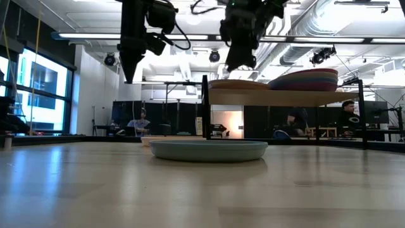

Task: Place and stack plates onto a shelf
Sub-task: Stack the white plate on the brown plate on the shelf, then stack the light green plate on the white plate on the shelf

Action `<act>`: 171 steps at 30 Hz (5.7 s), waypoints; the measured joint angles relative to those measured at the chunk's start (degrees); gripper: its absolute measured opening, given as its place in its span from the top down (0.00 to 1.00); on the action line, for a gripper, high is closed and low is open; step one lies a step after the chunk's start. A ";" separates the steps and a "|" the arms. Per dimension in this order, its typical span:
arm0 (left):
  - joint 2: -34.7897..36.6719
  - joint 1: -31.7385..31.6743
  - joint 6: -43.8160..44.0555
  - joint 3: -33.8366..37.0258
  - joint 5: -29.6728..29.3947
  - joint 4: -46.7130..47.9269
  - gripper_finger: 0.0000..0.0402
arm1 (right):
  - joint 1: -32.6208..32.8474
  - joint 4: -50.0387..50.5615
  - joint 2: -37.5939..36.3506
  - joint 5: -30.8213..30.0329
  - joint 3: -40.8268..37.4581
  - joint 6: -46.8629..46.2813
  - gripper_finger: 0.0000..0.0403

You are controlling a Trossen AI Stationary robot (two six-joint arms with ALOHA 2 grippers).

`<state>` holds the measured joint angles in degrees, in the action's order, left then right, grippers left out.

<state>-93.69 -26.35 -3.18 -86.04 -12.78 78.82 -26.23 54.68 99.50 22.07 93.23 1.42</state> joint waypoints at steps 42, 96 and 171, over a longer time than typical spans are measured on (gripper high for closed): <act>23.93 16.23 21.57 -0.02 -4.33 9.18 0.70 | 26.62 -12.54 -14.38 -19.35 -26.71 -40.45 0.74; 23.91 21.94 24.04 0.02 -7.52 9.80 0.70 | 31.84 -25.75 0.57 -26.76 -34.42 -70.00 0.74; 23.91 21.94 23.58 0.02 -7.52 7.92 0.70 | 28.15 -21.56 -25.43 -29.42 -34.47 -65.31 1.00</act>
<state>-69.78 -4.40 20.40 -86.02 -20.29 86.74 1.91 33.12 74.06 -7.35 58.76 -63.88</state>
